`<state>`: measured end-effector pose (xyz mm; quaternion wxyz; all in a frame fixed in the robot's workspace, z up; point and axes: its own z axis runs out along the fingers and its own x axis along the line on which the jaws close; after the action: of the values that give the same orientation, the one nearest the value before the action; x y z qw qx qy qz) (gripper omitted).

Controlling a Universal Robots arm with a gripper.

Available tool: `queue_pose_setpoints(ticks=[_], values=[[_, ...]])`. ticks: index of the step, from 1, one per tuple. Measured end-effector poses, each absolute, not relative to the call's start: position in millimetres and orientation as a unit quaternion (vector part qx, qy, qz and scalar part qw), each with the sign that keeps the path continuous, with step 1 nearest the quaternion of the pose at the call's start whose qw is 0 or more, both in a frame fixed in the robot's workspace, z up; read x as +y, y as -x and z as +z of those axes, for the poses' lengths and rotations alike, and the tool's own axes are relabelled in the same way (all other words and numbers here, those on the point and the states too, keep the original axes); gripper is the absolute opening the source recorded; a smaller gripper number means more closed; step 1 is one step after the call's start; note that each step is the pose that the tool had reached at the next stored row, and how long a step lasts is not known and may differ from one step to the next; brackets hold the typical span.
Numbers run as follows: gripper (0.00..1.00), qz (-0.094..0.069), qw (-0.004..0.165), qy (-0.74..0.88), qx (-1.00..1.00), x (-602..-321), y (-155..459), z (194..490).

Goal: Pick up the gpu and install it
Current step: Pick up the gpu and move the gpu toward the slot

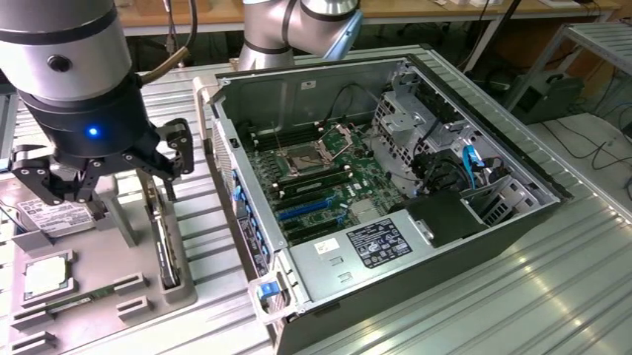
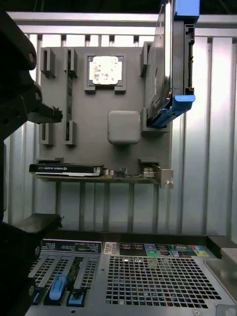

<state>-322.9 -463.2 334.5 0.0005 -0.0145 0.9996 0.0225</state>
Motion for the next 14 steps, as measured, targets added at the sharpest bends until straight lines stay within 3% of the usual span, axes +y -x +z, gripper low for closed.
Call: queue_pose_setpoints(ticks=[1, 5, 6, 14], values=[[0.78, 0.022, 0.001, 0.014, 1.000, -463, 323, 333], [0.77, 0.023, 0.000, 0.013, 1.000, -462, 323, 325], [0.70, 0.022, 0.000, 0.013, 1.000, -462, 323, 321], [0.70, 0.022, 0.000, 0.022, 1.000, -461, 320, 305]])
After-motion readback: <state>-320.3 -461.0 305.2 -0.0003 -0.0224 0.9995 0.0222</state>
